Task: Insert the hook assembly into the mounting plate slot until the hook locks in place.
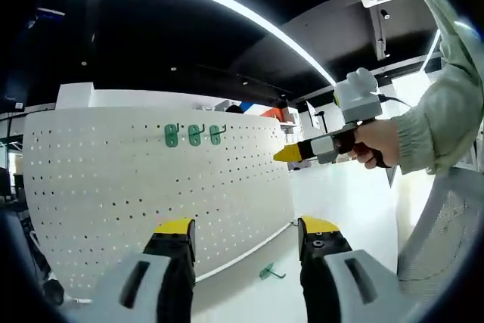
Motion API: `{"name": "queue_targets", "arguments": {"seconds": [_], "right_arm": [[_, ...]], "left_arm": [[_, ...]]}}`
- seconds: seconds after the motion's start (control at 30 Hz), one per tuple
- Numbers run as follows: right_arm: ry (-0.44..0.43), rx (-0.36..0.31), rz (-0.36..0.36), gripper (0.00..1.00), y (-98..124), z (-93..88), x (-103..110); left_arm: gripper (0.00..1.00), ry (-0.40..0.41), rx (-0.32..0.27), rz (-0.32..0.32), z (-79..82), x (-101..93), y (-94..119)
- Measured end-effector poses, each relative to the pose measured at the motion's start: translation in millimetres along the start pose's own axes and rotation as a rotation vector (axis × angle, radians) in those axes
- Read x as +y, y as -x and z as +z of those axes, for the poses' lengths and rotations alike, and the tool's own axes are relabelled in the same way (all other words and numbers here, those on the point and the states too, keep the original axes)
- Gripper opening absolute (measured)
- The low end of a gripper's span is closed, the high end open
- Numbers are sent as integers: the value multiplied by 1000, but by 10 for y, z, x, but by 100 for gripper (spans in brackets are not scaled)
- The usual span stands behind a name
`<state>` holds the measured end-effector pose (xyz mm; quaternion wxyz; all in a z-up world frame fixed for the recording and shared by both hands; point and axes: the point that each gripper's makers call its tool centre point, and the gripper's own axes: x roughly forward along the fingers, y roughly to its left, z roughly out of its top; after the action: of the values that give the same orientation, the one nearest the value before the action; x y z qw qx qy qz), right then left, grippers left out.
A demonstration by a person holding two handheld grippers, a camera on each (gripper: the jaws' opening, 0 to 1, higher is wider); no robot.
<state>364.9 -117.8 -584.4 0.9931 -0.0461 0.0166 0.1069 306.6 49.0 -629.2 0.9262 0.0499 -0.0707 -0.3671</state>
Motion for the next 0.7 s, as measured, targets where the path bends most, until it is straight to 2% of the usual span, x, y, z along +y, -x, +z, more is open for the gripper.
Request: {"name": "queue_targets", "arguments": {"seconds": [0.33, 0.7], "right_arm": [[9, 26, 76, 46, 254, -187, 207], [-14, 4, 146, 55, 453, -244, 475]], "left_arm": [[56, 0, 35, 7, -101, 21, 1], [56, -13, 76, 22, -220, 66, 13]]}}
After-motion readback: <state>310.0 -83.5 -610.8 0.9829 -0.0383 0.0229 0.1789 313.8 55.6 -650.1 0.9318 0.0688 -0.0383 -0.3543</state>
